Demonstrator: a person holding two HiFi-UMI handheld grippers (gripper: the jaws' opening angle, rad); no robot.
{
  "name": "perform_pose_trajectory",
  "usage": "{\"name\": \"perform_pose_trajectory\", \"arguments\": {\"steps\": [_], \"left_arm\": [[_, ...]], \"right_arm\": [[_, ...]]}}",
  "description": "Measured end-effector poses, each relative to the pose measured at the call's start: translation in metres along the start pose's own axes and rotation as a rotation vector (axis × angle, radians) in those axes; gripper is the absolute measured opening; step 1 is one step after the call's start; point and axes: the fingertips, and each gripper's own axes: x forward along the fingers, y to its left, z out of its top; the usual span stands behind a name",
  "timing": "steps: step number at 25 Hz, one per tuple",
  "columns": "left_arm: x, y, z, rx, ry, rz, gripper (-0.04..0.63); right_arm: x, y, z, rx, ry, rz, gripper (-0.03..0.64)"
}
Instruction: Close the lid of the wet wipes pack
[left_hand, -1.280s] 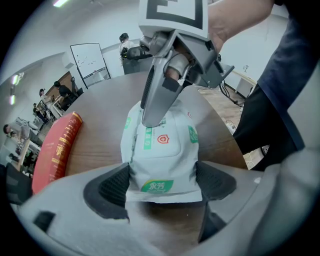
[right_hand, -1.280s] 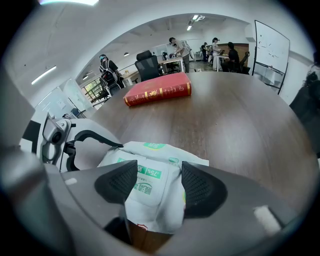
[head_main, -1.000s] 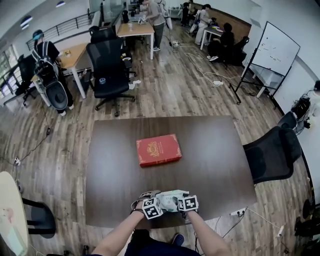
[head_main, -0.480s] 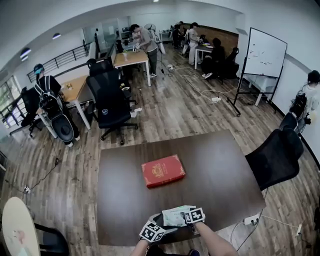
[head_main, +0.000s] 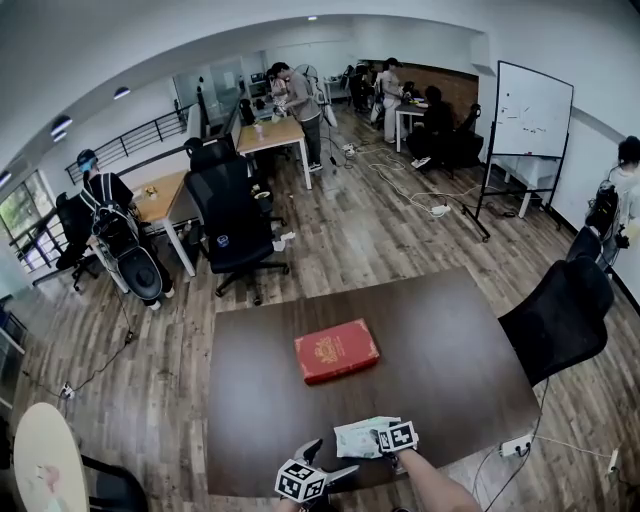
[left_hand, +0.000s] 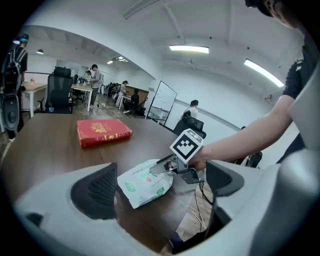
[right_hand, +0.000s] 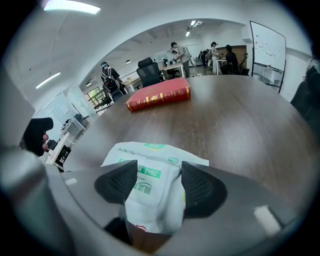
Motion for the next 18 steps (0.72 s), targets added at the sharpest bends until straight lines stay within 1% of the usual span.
{"name": "perform_pose_trajectory", "arguments": {"steps": [5,7,11,15,18], "left_arm": [[-0.008,-0.014,-0.005,-0.018,-0.006,-0.019,0.546],[-0.009,-0.019,-0.001,-0.016,-0.024,-0.023,0.546],[-0.012,-0.028,0.008,-0.002,-0.066,-0.032,0.546],[-0.019,-0.029,0.012,0.001,-0.078,-0.035,0.546],[-0.021,-0.032,0.012,-0.015,-0.081,-0.044,0.546]], "right_arm": [[-0.001,-0.002,-0.006,-0.002,0.001,-0.009,0.291],[-0.001,-0.004,-0.005,-0.002,-0.004,-0.006,0.291],[-0.009,-0.007,-0.006,-0.042,-0.013,-0.004,0.291],[-0.035,0.0,-0.003,-0.108,-0.062,-0.004,0.295],[-0.063,0.008,0.001,-0.119,-0.109,0.035,0.32]]}}
